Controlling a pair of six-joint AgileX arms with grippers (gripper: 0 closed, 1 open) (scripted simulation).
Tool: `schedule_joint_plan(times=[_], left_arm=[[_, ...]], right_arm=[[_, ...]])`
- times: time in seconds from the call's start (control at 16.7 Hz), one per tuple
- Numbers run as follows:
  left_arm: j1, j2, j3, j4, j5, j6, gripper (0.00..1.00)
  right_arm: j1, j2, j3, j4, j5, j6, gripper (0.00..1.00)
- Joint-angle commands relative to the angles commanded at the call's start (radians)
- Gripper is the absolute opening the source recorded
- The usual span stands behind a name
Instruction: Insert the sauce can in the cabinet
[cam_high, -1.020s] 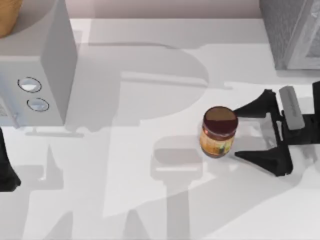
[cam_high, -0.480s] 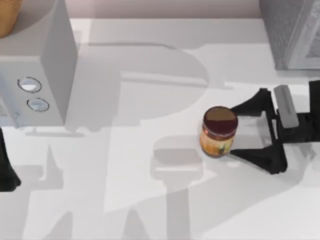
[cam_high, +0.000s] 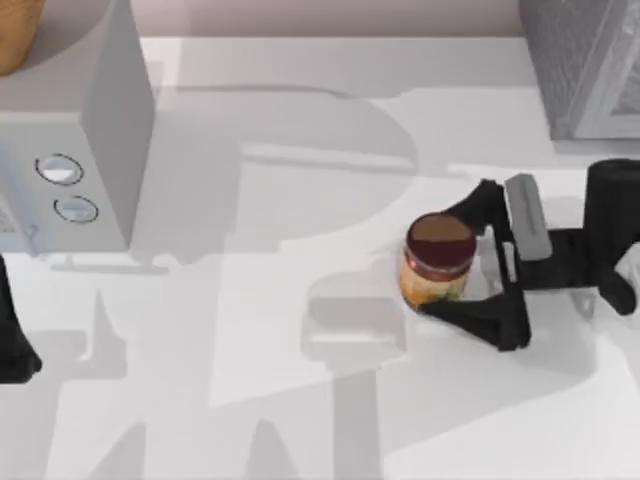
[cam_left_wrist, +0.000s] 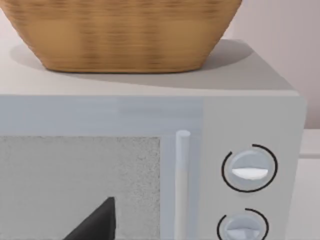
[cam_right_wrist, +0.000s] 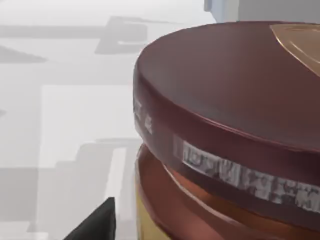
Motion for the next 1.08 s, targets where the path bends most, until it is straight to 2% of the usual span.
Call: schedule_joint_plan(times=[0.18,0.48,1.08], left_arm=[[0.0,0.0,0.0,0.0,0.0,0.0,1.0],[0.0,0.0,0.0,0.0,0.0,0.0,1.0],[0.0,0.0,0.0,0.0,0.0,0.0,1.0]], right_arm=[[0.038,0.001,-0.011,0.085,0.035,0.077,1.0],[0.042,0.001,-0.011,0.093,0.038,0.085,1.0],[0.042,0.001,-0.011,0.093,0.038,0.085,0.25]])
